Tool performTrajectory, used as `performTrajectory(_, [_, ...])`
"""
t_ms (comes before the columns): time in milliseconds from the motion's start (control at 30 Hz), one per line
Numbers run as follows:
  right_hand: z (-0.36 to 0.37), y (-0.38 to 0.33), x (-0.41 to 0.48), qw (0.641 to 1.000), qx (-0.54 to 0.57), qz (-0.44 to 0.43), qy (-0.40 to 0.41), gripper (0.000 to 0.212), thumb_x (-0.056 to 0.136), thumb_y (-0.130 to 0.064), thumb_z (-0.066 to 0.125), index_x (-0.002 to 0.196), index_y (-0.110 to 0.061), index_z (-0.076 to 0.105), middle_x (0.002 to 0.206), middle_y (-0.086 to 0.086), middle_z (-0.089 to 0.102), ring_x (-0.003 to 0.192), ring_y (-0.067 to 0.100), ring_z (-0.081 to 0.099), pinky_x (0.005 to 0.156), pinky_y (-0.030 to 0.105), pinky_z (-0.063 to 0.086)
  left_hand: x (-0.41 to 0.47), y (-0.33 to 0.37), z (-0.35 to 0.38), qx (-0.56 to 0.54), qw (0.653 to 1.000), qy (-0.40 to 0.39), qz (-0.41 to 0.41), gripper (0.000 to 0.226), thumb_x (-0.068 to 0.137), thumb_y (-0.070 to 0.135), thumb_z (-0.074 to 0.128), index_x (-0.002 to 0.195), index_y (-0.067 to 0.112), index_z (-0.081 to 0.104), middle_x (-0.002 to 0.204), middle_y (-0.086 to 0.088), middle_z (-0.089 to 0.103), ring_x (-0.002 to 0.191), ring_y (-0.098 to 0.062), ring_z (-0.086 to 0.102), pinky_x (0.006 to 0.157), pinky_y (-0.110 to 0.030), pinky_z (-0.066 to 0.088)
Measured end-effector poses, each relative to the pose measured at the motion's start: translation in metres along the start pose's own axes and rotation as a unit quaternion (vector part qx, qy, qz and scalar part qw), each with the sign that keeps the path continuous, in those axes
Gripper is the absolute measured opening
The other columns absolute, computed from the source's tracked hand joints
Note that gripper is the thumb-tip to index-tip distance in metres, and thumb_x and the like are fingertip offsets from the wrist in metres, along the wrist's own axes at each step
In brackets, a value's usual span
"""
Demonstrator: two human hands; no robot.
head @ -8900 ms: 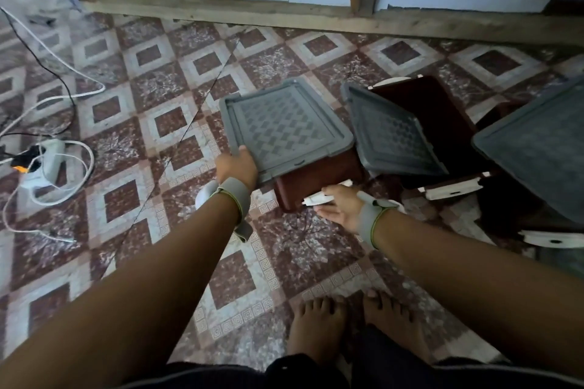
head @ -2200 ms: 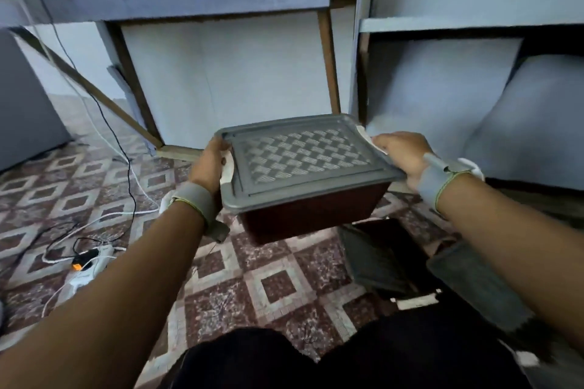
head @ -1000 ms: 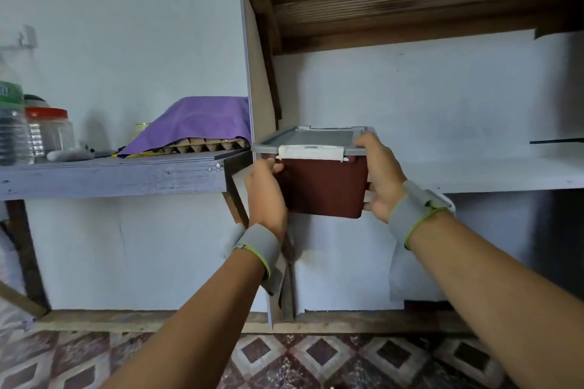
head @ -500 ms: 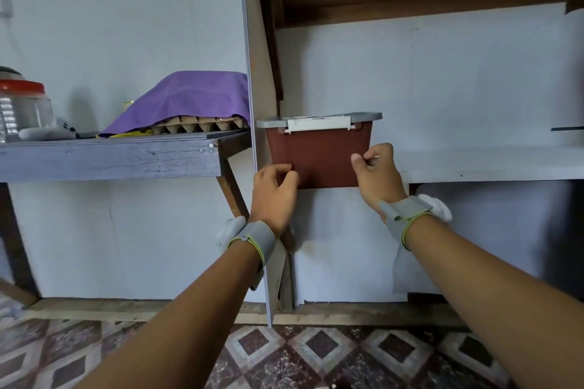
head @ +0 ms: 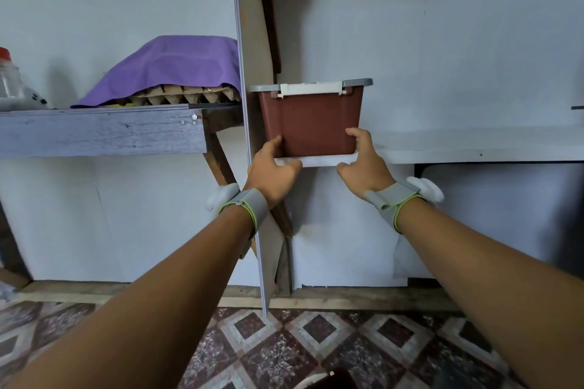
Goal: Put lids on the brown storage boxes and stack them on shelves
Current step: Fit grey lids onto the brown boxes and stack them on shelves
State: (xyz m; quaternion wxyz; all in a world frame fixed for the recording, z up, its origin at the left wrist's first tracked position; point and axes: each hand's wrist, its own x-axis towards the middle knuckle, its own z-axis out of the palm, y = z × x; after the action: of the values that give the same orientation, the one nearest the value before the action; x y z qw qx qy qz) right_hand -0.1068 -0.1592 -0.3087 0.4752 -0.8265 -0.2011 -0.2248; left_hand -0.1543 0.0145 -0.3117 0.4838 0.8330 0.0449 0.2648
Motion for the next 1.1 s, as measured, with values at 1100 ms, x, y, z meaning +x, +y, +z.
performTrajectory(1100, [0.021,0.033,-0.166,0.979,-0.018,0.087,-0.186,0.048,0.09,-0.026,0.058,0.136,-0.026,0.048,0.136,0.002,0.049,0.101,0.019,0.054,0.09,0.028,0.043,-0.128,-0.07,-0.006,-0.027,0.989,-0.088,-0.119,0.026,0.095,0.019,0.057,0.121,0.014,0.053,0.115,-0.008,0.063,0.1,-0.024,0.063,0.074,-0.029,0.051])
